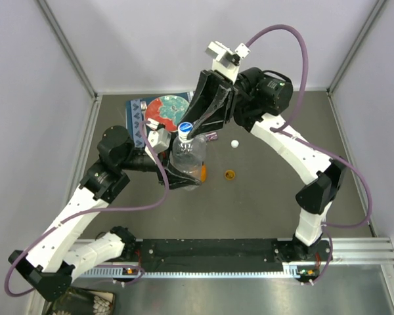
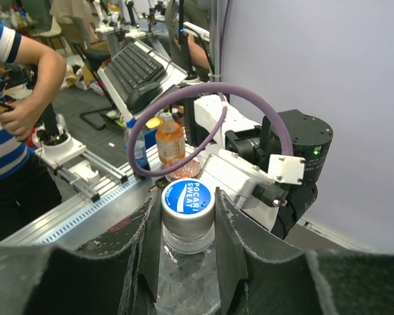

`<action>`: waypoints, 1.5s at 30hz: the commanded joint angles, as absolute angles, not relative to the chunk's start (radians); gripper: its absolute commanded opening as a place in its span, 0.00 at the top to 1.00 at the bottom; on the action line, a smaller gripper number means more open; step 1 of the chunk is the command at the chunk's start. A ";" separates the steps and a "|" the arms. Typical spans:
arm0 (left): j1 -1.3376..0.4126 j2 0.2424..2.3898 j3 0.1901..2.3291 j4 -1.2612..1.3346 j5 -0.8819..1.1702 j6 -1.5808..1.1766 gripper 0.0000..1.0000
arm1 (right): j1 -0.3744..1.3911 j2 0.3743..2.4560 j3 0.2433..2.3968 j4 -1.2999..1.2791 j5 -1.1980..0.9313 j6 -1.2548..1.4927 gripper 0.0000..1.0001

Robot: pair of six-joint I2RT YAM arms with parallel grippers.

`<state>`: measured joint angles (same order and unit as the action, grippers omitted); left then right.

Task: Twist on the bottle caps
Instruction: Screw the bottle cap onto the plastic bottle.

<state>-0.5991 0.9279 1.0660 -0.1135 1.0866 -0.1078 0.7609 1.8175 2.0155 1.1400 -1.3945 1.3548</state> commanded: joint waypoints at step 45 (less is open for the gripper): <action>-0.538 0.946 1.230 -0.074 0.456 -0.137 0.93 | 0.741 1.556 1.697 0.123 -1.213 0.454 1.00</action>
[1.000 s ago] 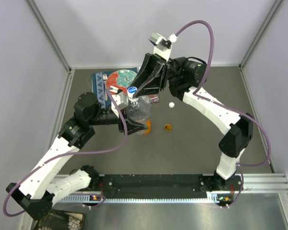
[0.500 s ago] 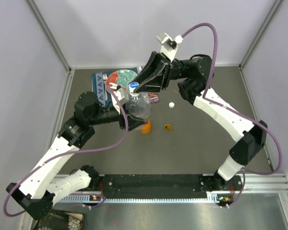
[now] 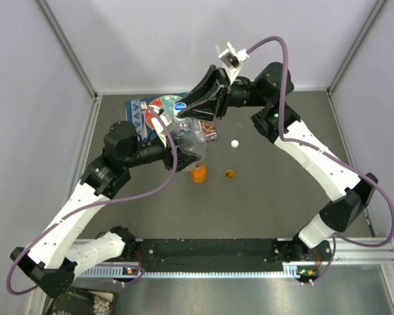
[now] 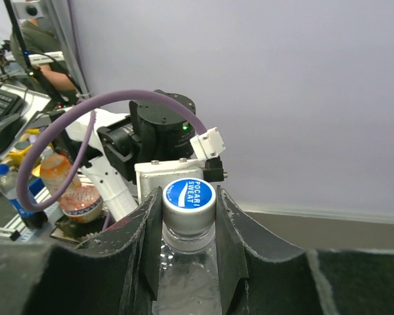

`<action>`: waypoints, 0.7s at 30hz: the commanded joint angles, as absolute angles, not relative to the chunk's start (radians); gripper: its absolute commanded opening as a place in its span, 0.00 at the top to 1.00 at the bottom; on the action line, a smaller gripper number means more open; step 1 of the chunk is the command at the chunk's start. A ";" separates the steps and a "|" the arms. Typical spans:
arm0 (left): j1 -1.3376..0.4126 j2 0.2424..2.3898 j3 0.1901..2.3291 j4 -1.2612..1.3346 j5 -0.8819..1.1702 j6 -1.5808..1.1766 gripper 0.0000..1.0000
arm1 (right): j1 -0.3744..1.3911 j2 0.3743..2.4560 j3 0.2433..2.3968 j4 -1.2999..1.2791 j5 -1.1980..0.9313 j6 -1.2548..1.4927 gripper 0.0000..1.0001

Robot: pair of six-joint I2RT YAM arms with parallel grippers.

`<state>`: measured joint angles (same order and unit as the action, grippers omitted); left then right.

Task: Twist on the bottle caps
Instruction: Screw the bottle cap onto the plastic bottle.

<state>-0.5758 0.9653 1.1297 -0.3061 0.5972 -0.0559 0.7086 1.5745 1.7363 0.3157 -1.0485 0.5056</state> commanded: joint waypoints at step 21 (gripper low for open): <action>-0.531 0.951 1.270 -0.081 0.278 -0.049 0.94 | 0.813 1.522 1.571 0.002 -0.927 0.414 1.00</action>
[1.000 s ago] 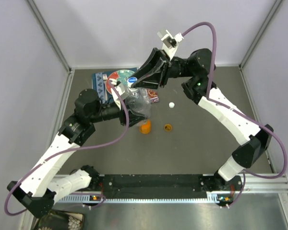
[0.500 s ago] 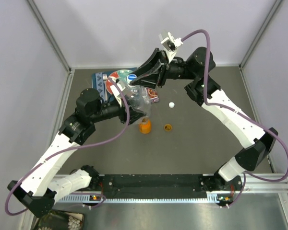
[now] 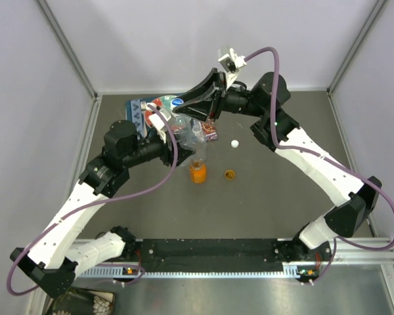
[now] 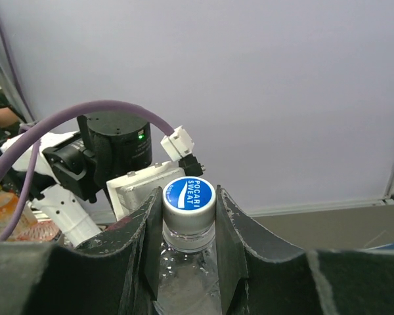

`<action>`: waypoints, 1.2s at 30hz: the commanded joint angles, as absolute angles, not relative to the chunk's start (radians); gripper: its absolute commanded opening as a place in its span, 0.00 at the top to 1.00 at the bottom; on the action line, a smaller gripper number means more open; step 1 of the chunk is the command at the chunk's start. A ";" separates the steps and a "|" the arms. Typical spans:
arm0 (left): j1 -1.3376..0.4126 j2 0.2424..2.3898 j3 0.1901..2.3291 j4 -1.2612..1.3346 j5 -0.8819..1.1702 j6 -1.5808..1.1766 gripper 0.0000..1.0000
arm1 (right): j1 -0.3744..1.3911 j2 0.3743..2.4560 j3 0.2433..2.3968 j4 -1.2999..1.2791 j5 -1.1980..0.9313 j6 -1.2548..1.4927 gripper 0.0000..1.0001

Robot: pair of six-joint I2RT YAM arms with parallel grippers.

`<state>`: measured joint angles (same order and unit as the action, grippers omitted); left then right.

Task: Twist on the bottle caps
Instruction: Screw the bottle cap onto the plastic bottle.

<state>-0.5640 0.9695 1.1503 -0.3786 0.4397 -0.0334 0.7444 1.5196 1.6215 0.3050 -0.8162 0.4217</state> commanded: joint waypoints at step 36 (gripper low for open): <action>-0.531 0.844 1.034 -0.114 0.210 -0.115 0.94 | 0.836 1.499 1.827 -0.101 -0.764 0.314 1.00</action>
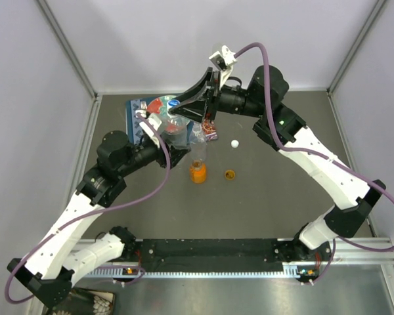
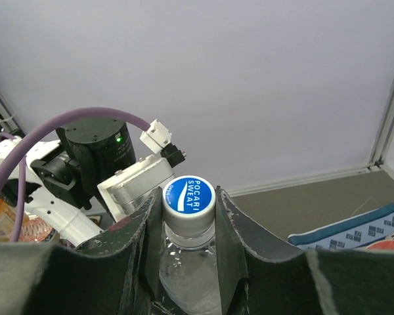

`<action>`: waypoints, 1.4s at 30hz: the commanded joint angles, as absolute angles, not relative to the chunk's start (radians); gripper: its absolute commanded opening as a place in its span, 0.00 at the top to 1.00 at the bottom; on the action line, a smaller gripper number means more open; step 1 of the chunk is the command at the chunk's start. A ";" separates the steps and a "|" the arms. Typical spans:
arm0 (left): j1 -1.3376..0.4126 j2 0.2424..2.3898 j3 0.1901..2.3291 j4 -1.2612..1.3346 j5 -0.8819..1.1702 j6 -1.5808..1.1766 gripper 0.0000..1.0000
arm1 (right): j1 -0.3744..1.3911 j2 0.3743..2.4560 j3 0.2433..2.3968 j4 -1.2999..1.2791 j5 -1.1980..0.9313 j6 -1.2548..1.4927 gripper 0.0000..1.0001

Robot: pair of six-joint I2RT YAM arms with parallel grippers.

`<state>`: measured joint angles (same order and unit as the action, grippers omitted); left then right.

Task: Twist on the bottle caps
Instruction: Screw the bottle cap onto the plastic bottle.

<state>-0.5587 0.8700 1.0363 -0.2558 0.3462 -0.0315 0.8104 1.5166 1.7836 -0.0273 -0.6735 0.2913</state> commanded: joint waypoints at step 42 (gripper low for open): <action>-0.531 0.830 0.957 -0.129 0.173 -0.143 0.94 | 0.848 1.505 1.896 -0.152 -0.718 0.288 1.00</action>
